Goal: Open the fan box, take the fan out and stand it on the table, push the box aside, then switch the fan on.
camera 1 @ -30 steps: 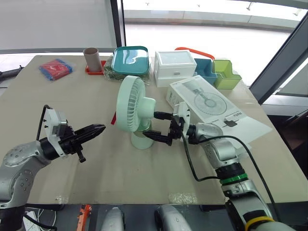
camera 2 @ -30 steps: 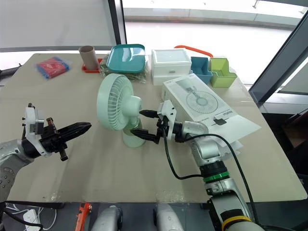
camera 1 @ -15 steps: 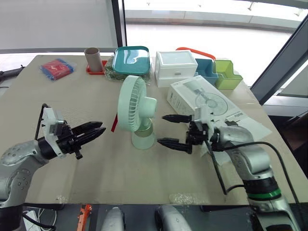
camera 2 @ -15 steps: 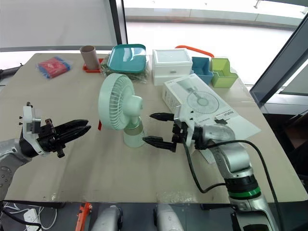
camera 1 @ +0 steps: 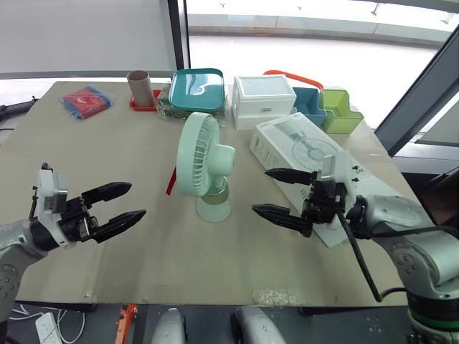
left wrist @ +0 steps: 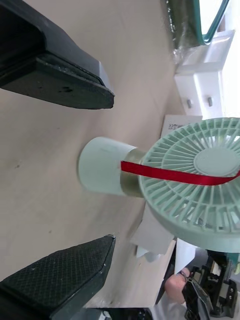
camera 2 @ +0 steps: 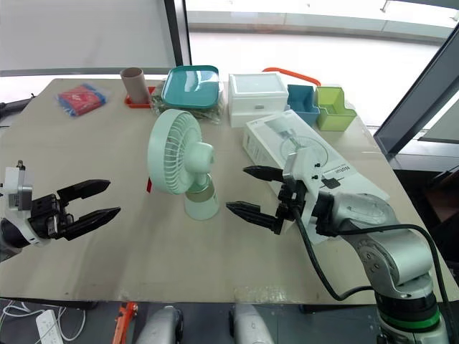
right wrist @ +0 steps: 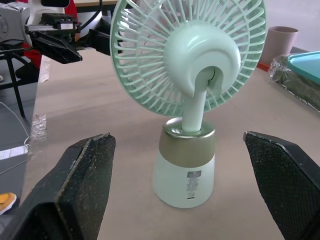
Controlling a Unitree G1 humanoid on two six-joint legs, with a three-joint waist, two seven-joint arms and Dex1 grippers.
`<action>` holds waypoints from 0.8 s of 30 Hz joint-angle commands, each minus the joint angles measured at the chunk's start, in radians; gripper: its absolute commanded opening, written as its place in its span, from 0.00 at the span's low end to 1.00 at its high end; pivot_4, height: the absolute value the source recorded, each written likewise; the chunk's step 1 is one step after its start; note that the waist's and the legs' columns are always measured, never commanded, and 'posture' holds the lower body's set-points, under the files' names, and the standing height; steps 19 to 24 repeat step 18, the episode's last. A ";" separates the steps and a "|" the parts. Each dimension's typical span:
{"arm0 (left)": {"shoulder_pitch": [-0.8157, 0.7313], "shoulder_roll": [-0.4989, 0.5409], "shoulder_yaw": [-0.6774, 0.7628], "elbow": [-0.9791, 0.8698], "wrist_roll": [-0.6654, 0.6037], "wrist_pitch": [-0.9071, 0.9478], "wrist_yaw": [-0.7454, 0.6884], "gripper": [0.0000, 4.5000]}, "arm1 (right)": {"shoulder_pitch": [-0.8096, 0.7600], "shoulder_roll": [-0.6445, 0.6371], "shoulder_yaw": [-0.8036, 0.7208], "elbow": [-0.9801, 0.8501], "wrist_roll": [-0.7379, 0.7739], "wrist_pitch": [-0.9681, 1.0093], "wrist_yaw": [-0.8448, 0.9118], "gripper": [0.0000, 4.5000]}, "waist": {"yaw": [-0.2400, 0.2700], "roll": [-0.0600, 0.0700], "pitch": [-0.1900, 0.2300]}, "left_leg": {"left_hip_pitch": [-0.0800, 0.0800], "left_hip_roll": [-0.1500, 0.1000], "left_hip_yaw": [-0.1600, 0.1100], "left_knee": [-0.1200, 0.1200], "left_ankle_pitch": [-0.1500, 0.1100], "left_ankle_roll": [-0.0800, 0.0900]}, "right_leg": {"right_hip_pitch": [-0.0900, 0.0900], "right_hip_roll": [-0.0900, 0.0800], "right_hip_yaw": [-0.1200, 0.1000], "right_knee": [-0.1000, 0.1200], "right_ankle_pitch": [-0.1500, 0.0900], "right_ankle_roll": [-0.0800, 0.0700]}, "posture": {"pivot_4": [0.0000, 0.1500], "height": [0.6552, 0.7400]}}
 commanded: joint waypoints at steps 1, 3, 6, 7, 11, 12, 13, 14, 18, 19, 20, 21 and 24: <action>-0.030 -0.035 0.017 -0.023 0.030 -0.034 0.098 1.00 | 0.029 -0.016 -0.025 -0.067 0.017 0.005 -0.037 1.00 | 0.000 0.000 0.000 | 0.000 0.000 0.000 0.000 0.000 0.000 | 0.000 0.000 0.001 0.000 0.000 0.000 | 1.00 1.00; -0.057 -0.060 -0.020 -0.009 0.103 -0.078 0.147 1.00 | 0.039 -0.015 -0.018 -0.058 0.002 -0.001 -0.052 1.00 | 0.000 0.000 0.000 | 0.000 0.000 0.000 0.000 0.000 0.000 | 0.000 0.000 0.001 0.000 0.000 0.000 | 1.00 1.00; -0.050 -0.077 -0.066 0.001 0.182 -0.125 0.164 1.00 | 0.055 -0.003 0.005 -0.042 -0.023 -0.013 -0.075 1.00 | -0.001 -0.001 0.000 | 0.000 -0.001 0.001 0.000 0.000 0.000 | 0.000 0.000 0.001 0.000 0.000 0.000 | 1.00 1.00; -0.049 -0.081 -0.072 0.001 0.185 -0.128 0.165 1.00 | 0.060 -0.003 0.011 -0.038 -0.029 -0.018 -0.076 1.00 | -0.002 -0.001 0.000 | 0.000 -0.001 0.001 0.000 0.000 0.000 | 0.000 0.000 0.002 0.000 0.000 0.000 | 1.00 1.00; -0.053 -0.092 -0.094 0.018 0.204 -0.141 0.168 1.00 | 0.077 -0.004 0.015 -0.018 -0.048 -0.033 -0.079 1.00 | -0.001 0.000 0.000 | 0.000 -0.001 0.001 -0.001 0.000 0.000 | 0.000 0.000 0.002 0.000 0.000 0.000 | 1.00 1.00; -0.052 -0.096 -0.106 0.020 0.215 -0.149 0.168 1.00 | 0.078 -0.003 0.013 -0.012 -0.053 -0.037 -0.080 1.00 | -0.001 -0.001 0.000 | 0.000 -0.001 0.001 -0.001 0.000 0.000 | 0.000 0.000 0.002 0.000 0.000 0.000 | 1.00 1.00; -0.047 -0.100 -0.119 0.016 0.223 -0.158 0.162 1.00 | 0.079 -0.002 0.012 -0.008 -0.058 -0.041 -0.083 1.00 | -0.001 -0.001 0.000 | 0.000 -0.001 0.001 -0.001 0.000 0.000 | 0.000 0.000 0.002 0.000 0.000 0.000 | 1.00 1.00; -0.044 -0.104 -0.128 0.014 0.229 -0.165 0.158 1.00 | 0.079 -0.002 0.012 -0.005 -0.061 -0.045 -0.084 1.00 | -0.001 -0.001 0.000 | 0.000 -0.001 0.001 0.000 0.000 0.000 | 0.000 0.000 0.002 0.000 0.000 0.000 | 1.00 1.00; -0.064 -0.117 -0.164 0.025 0.267 -0.199 0.160 1.00 | 0.077 0.007 0.012 0.009 -0.075 -0.057 -0.097 1.00 | 0.000 -0.001 0.000 | 0.000 -0.001 0.001 0.000 0.000 0.000 | 0.000 0.000 0.002 0.000 0.000 0.000 | 1.00 1.00; -0.064 -0.117 -0.164 0.025 0.267 -0.199 0.160 1.00 | 0.077 0.007 0.012 0.009 -0.075 -0.057 -0.097 1.00 | 0.000 -0.001 0.000 | 0.000 -0.001 0.001 0.000 0.000 0.000 | 0.000 0.000 0.002 0.000 0.000 0.000 | 1.00 1.00; -0.064 -0.117 -0.164 0.025 0.267 -0.199 0.160 1.00 | 0.077 0.007 0.012 0.009 -0.075 -0.057 -0.097 1.00 | 0.000 -0.001 0.000 | 0.000 -0.001 0.001 0.000 0.000 0.000 | 0.000 0.000 0.002 0.000 0.000 0.000 | 1.00 1.00; -0.064 -0.117 -0.164 0.025 0.267 -0.199 0.160 1.00 | 0.077 0.007 0.012 0.009 -0.075 -0.057 -0.097 1.00 | 0.000 -0.001 0.000 | 0.000 -0.001 0.001 0.000 0.000 0.000 | 0.000 0.000 0.002 0.000 0.000 0.000 | 1.00 1.00; -0.064 -0.117 -0.164 0.025 0.267 -0.199 0.160 1.00 | 0.077 0.007 0.012 0.009 -0.075 -0.057 -0.097 1.00 | 0.000 -0.001 0.000 | 0.000 -0.001 0.001 0.000 0.000 0.000 | 0.000 0.000 0.002 0.000 0.000 0.000 | 1.00 1.00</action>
